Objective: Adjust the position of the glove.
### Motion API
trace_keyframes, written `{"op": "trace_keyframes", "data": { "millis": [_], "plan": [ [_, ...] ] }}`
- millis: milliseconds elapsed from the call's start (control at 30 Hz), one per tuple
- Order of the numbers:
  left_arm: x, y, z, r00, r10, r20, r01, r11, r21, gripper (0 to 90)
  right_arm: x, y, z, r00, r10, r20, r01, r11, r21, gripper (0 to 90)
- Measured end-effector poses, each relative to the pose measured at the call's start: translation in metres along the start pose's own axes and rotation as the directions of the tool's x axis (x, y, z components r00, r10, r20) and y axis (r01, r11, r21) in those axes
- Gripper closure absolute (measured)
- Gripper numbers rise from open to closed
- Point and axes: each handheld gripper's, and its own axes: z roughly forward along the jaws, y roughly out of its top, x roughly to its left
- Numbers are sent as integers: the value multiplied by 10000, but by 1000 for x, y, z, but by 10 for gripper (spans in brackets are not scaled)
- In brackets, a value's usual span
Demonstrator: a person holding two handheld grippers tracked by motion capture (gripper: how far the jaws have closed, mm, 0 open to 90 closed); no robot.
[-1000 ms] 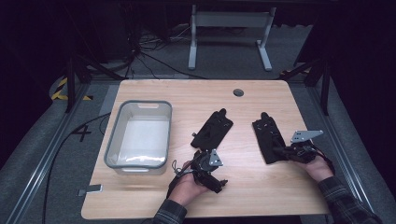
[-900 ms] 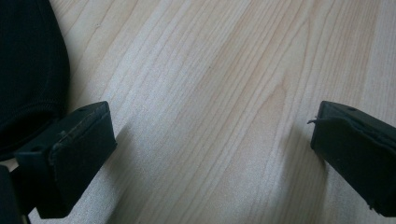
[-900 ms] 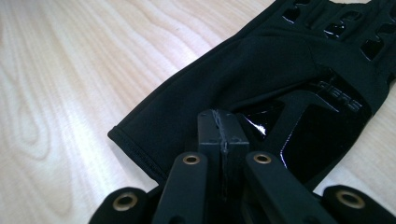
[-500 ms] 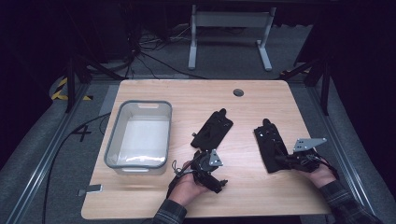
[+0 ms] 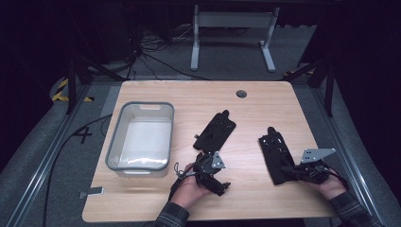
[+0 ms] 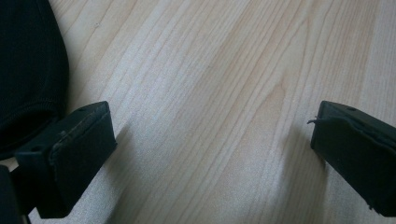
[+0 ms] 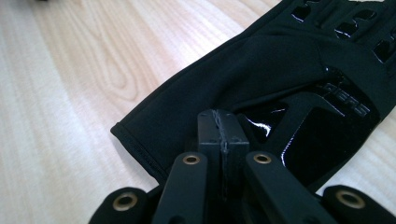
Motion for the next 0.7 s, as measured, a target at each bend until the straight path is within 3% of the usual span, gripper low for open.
{"op": "trace_keyframes", "data": {
  "millis": [500, 700],
  "plan": [
    [0, 0, 0, 10000, -7, -3, 7, 10000, 7, 1, 24, -17, -14, 9992, 32, -397, -30, 10000, 47, 900],
    [0, 0, 0, 10000, -46, 0, 46, 10000, 33, 1, 31, -17, -18, 9987, -192, -462, 190, 9998, -66, 899]
  ]
}}
